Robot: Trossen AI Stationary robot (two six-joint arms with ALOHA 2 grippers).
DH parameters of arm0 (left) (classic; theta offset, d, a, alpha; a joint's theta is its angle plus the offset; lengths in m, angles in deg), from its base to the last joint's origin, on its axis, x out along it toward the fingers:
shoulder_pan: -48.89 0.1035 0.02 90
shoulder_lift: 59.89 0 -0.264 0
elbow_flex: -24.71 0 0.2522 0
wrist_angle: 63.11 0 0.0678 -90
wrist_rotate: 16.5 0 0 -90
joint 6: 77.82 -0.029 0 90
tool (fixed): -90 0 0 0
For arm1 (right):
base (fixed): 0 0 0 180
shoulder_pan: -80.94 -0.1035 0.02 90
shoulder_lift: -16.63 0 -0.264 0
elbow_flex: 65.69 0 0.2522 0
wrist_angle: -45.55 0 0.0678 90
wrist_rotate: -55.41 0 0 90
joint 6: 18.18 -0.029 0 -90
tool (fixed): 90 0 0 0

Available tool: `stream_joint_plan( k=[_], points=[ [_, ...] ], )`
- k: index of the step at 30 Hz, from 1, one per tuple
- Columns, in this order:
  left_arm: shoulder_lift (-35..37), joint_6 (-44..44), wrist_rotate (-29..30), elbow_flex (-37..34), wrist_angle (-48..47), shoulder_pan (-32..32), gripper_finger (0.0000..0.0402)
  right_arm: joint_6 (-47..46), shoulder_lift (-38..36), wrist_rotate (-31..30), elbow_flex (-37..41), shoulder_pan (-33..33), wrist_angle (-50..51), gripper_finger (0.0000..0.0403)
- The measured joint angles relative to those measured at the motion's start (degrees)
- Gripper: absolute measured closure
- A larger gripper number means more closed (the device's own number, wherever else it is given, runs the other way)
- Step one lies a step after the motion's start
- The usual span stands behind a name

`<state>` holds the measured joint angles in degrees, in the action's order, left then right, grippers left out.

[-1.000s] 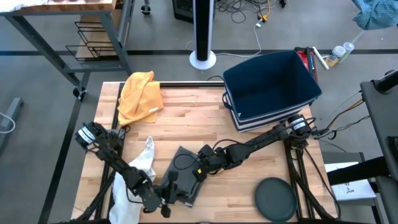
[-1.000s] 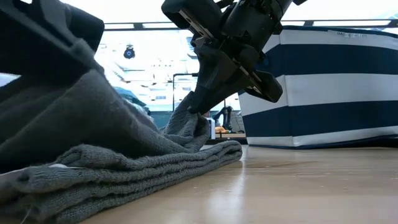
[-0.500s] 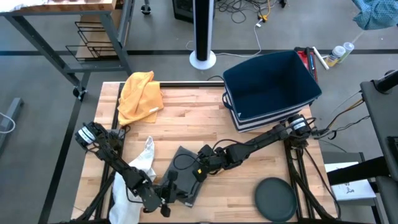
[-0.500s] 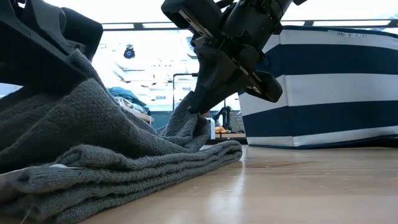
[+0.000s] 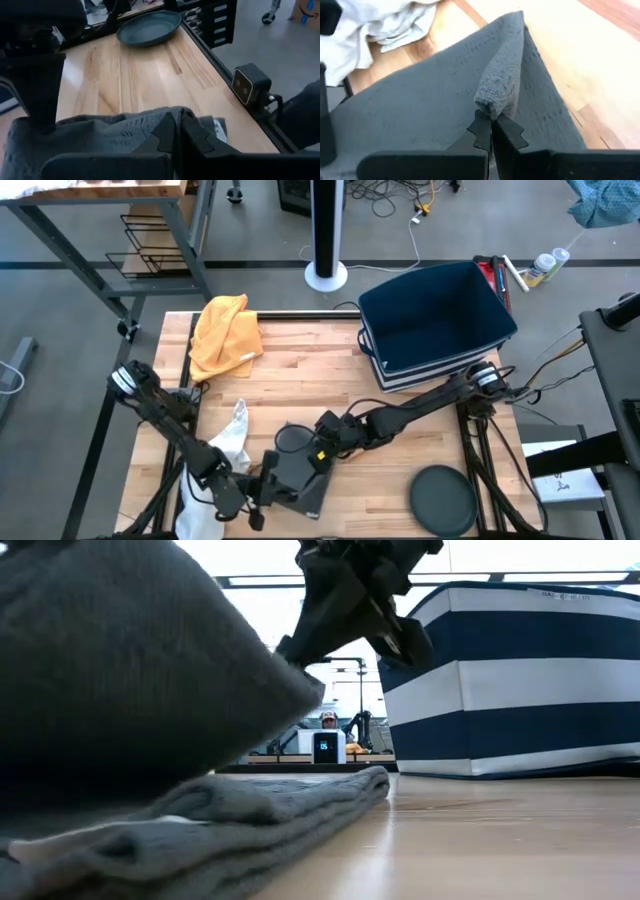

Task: Fold kitchen towel into neat rectangle
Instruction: Fold the gray towel

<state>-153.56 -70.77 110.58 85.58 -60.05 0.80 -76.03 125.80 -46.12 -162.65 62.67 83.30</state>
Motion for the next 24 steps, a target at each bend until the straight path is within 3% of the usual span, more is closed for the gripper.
stream_joint_plan(
  k=[10, 24],
  points=[
    [1.2, 2.0, -0.1, 0.0, -2.9, -0.8, 0.0401, -2.9, -1.2, 0.0, 0.0, -0.1, 9.8, 0.04],
    [5.4, 1.2, 3.6, 0.0, -9.2, -1.6, 0.0401, -0.7, -5.0, -2.5, -0.5, -0.1, 10.4, 0.04]
  ],
)
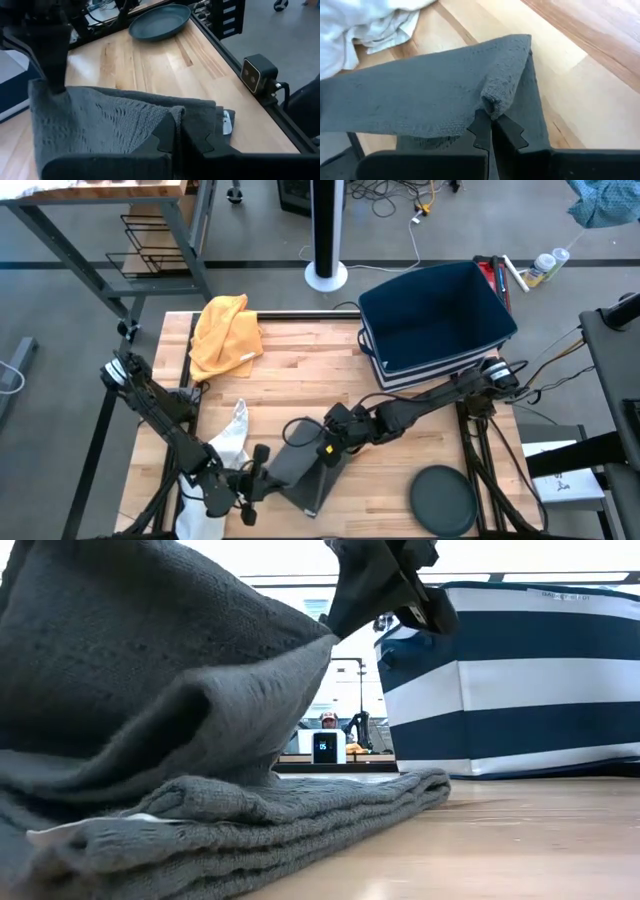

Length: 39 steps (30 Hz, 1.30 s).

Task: Fold kitchen towel into neat rectangle
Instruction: Fold the gray towel

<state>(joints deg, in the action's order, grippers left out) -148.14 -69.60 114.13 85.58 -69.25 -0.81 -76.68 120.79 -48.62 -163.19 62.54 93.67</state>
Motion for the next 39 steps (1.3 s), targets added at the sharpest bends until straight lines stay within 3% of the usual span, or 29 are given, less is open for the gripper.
stream_joint_plan(
  k=[6, 14, 27, 32, 39],
  points=[
    [-3.1, 0.4, -0.1, 0.0, 1.7, 0.2, 0.0401, -1.5, 1.0, 0.1, 0.5, -0.1, 0.9, 0.04],
    [-15.3, -4.5, -0.7, 0.3, 22.3, 1.8, 0.0395, -2.4, 2.5, -0.5, 0.6, -0.1, 1.4, 0.0401],
    [-28.8, -6.4, -0.5, 11.1, 22.5, 3.2, 0.0394, -3.0, 2.7, -0.5, 0.7, -0.5, 1.4, 0.04],
    [-30.5, -6.0, -0.8, 11.6, 22.0, 3.9, 0.0397, -3.0, 2.7, -0.5, 0.8, -1.3, 1.4, 0.04],
    [-30.6, -2.0, -1.2, 10.6, 22.4, 6.9, 0.0363, -4.8, 2.8, -0.7, 2.7, -1.4, 1.3, 0.04]
  ],
)
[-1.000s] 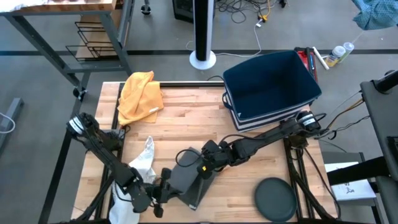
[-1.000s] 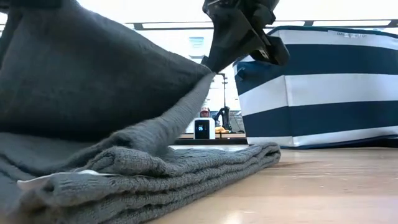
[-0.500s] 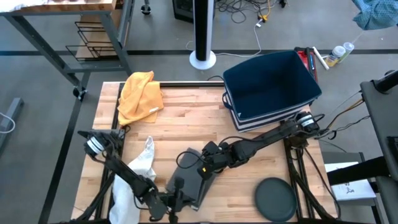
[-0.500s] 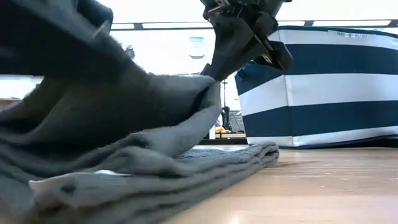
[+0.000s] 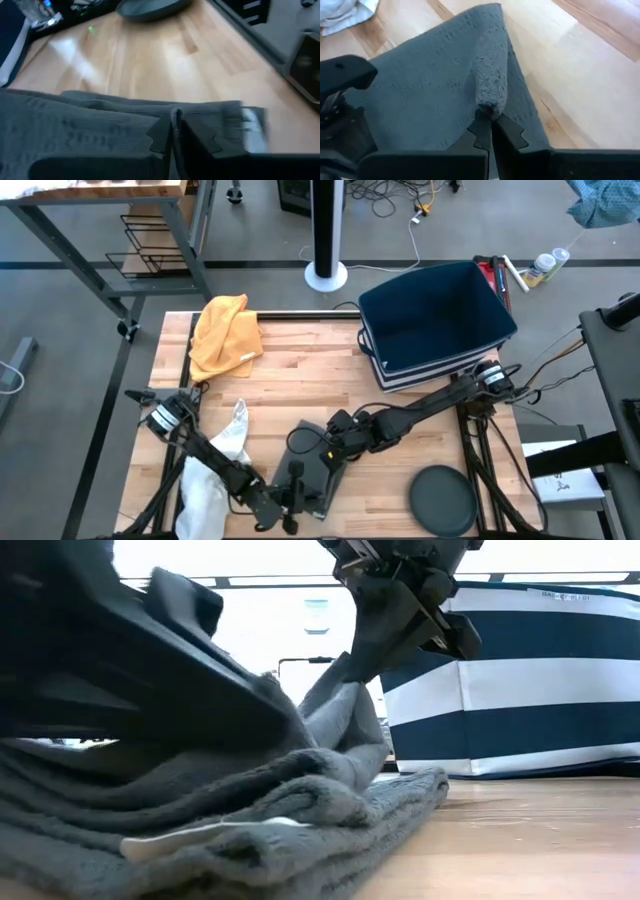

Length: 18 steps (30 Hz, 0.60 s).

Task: Fold kitchen towel into neat rectangle
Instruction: Fold the gray towel

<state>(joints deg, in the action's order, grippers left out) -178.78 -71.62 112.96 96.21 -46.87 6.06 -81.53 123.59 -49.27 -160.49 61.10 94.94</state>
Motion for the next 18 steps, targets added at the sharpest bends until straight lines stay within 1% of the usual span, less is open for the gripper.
stream_joint_plan(
  k=[1, 3, 8, 10, 12, 14, 16, 18],
  points=[
    [0.0, 0.2, -0.5, 0.0, 0.0, 0.4, 0.0359, -0.3, 0.0, 0.0, 0.4, 0.0, 0.0, 0.04],
    [0.0, 0.2, -3.3, 0.0, 0.0, 1.0, 0.035, -1.1, 0.0, 0.0, 1.2, 0.0, -0.1, 0.04],
    [0.0, -2.2, -13.4, 0.0, 1.2, 1.3, 0.0336, -1.3, 0.0, 0.1, 2.2, 0.0, -0.2, 0.04],
    [0.0, -2.2, -14.0, 0.2, 1.6, 1.3, 0.0335, -1.3, 0.0, 0.1, 2.2, 0.0, -0.4, 0.04],
    [0.0, -2.2, -13.3, 0.5, 2.2, 1.3, 0.0342, -1.3, 0.0, 0.1, 2.3, 0.0, -0.4, 0.04],
    [0.0, -2.1, -12.9, 0.7, 2.4, 1.4, 0.036, -1.3, 0.0, 0.0, 2.3, 0.0, -0.4, 0.04],
    [0.0, -2.1, -12.0, 0.7, 2.3, 1.5, 0.0386, -1.2, 0.0, 0.0, 2.3, 0.0, -0.5, 0.04],
    [0.0, -2.0, -11.1, 0.7, 2.3, 1.5, 0.0395, -1.2, 0.0, 0.0, 2.3, -0.2, -0.5, 0.04]
  ],
)
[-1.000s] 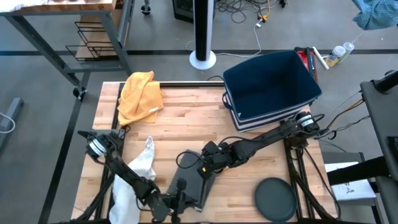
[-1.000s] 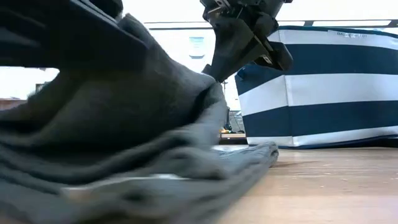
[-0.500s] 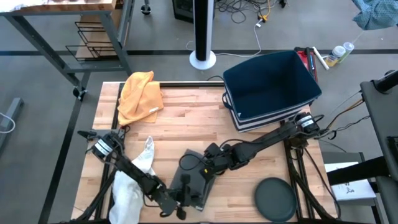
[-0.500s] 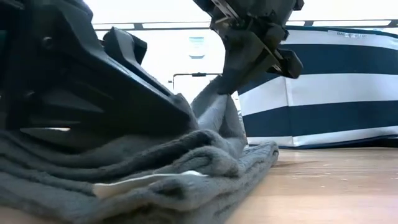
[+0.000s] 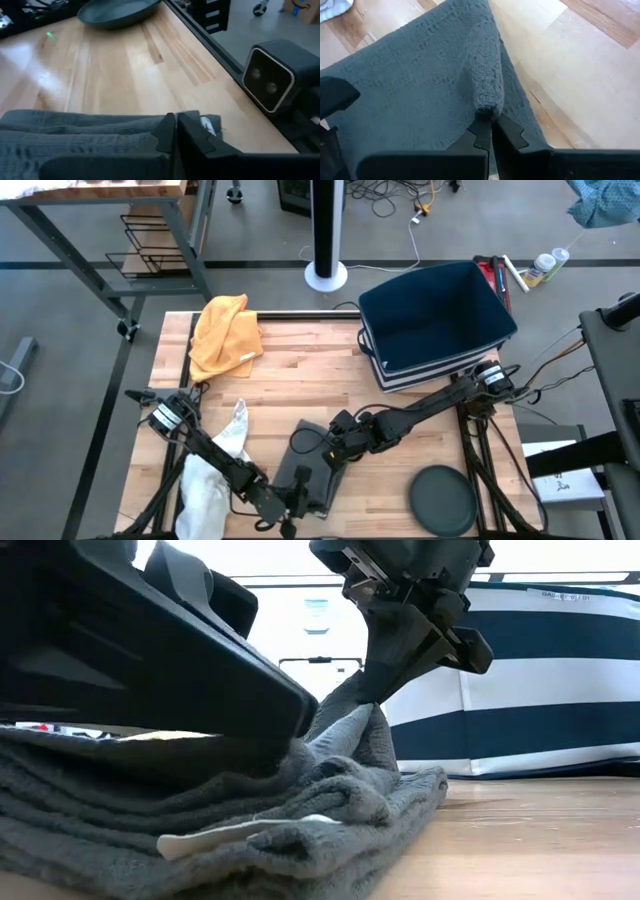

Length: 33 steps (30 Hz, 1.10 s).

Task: Fold kitchen towel into neat rectangle
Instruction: Fold the gray towel

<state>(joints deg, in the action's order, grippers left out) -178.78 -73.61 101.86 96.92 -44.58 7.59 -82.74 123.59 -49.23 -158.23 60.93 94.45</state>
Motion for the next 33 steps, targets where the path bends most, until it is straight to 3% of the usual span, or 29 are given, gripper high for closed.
stream_joint_plan(
  k=[8, 15, 20, 24, 33],
  points=[
    [2.5, -0.3, 1.1, 0.0, -4.7, -0.1, 0.0391, 0.0, 0.0, 0.0, 0.0, 0.0, 0.0, 0.04],
    [5.5, 1.3, 1.0, 0.0, -9.7, -0.8, 0.034, 0.0, 0.0, 0.0, 0.0, 0.0, 0.1, 0.04],
    [3.5, 2.6, -3.0, 0.0, -9.7, -0.8, 0.0295, 0.0, 0.0, 0.0, 0.1, 0.0, 0.1, 0.04],
    [1.9, 4.0, -0.2, -0.1, -8.5, -0.2, 0.0274, -0.8, 0.0, 0.0, 0.5, 0.0, 0.0, 0.04],
    [1.2, 3.9, 1.1, -0.1, -7.8, 0.6, 0.0302, -6.7, 0.0, 0.0, 4.5, 0.0, 0.4, 0.0378]
  ],
)
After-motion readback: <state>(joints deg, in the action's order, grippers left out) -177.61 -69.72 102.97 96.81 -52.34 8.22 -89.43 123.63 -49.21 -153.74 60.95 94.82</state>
